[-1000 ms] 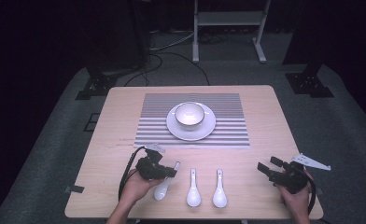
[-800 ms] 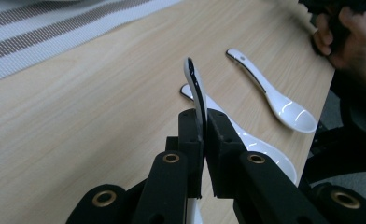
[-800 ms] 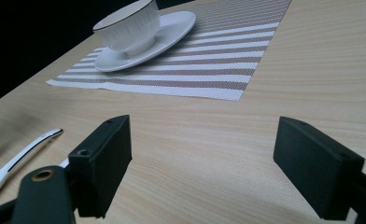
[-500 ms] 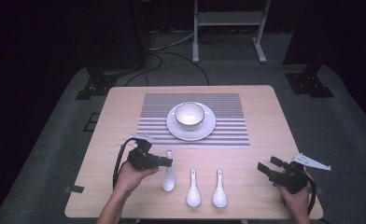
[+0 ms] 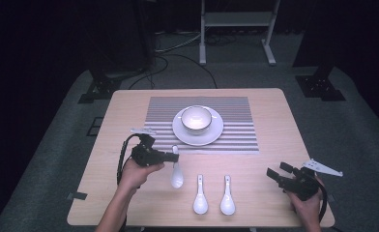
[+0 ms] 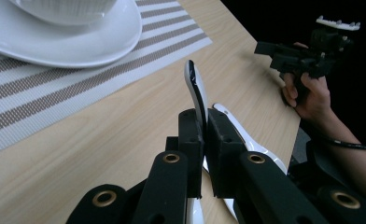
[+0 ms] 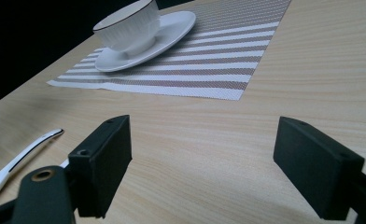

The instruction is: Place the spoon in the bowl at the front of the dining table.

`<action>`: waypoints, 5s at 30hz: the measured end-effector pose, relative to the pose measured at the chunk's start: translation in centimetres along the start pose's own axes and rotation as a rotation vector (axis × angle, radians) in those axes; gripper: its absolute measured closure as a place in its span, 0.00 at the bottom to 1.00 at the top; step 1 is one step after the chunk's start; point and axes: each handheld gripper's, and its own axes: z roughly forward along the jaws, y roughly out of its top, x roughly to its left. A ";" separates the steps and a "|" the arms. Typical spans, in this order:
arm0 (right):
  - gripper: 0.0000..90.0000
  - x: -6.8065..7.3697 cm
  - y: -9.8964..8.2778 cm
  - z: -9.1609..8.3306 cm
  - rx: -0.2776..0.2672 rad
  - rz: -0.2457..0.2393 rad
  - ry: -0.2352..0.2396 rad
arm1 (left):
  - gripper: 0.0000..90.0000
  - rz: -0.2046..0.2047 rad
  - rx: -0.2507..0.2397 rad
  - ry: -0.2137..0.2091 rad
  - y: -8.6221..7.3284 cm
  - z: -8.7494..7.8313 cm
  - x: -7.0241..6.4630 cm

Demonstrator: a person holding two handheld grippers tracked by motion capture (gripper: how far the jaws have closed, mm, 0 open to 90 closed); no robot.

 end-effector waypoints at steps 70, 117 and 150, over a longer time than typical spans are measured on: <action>0.20 -0.1 0.0 -0.1 -0.010 0.011 0.017 | 0.94 -0.211 -0.165 -0.022 12.1 3.1 6.9; 0.20 -0.1 0.0 -0.1 -0.005 0.006 0.027 | 0.94 -0.370 -0.375 0.103 10.9 6.3 10.6; 0.20 0.0 0.0 -0.1 -0.002 0.004 0.026 | 0.93 -0.385 -0.321 0.090 8.1 6.2 12.3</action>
